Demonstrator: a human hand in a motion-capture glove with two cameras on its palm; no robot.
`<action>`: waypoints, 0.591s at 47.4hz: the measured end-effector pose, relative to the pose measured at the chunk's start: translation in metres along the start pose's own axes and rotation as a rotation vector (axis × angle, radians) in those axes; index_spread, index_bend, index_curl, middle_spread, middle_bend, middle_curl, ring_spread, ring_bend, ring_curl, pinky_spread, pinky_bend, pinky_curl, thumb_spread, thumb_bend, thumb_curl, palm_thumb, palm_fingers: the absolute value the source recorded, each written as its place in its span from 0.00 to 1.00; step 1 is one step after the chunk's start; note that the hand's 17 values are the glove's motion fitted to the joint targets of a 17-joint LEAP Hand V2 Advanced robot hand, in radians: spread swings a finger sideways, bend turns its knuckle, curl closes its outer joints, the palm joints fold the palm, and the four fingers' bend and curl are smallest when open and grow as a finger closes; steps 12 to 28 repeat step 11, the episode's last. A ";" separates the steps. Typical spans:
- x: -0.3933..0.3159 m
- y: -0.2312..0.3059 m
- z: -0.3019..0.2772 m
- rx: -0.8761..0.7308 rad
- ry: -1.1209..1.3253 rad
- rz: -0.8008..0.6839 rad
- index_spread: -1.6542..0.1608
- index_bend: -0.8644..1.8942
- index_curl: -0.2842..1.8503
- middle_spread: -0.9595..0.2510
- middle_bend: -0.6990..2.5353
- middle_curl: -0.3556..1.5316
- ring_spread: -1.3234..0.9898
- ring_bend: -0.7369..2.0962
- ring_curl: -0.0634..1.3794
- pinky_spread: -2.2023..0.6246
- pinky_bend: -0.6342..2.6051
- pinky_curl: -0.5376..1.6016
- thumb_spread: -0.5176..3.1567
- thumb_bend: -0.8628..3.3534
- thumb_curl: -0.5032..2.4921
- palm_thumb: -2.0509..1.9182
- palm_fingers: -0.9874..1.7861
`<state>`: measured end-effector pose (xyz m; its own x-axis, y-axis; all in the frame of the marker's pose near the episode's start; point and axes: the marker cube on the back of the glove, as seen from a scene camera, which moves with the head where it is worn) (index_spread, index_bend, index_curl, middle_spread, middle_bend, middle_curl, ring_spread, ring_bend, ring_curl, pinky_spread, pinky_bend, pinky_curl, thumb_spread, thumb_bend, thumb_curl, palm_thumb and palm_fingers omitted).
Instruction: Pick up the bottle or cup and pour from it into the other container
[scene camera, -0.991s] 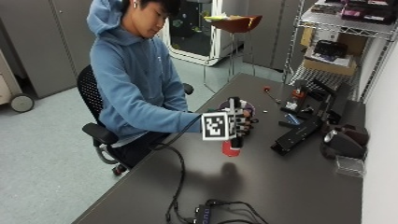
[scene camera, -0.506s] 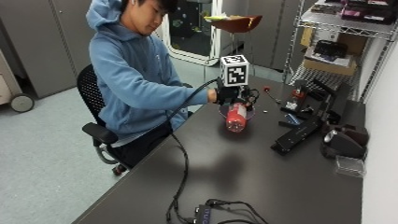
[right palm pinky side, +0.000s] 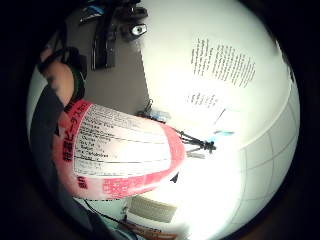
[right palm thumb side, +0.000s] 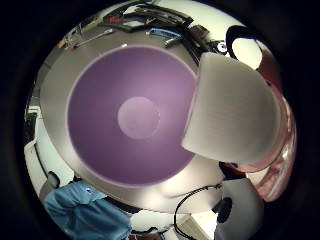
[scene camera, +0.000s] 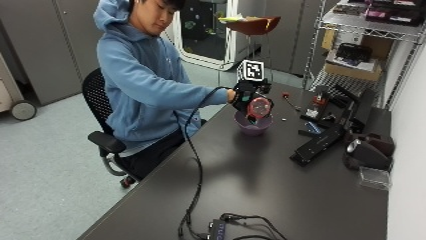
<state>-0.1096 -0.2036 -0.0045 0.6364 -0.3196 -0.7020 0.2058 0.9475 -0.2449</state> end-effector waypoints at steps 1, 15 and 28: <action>-0.001 0.000 0.000 -0.003 0.005 -0.004 0.85 0.37 0.35 0.74 0.29 0.45 0.51 0.40 0.35 0.77 0.26 0.42 0.20 0.20 0.40 0.79 0.76; -0.005 0.001 0.005 -0.018 -0.008 -0.012 0.84 0.37 0.34 0.74 0.29 0.45 0.51 0.40 0.35 0.77 0.26 0.42 0.21 0.20 0.40 0.79 0.76; -0.005 0.001 0.005 -0.018 -0.008 -0.012 0.84 0.37 0.34 0.74 0.29 0.45 0.51 0.40 0.35 0.77 0.26 0.42 0.21 0.20 0.40 0.79 0.76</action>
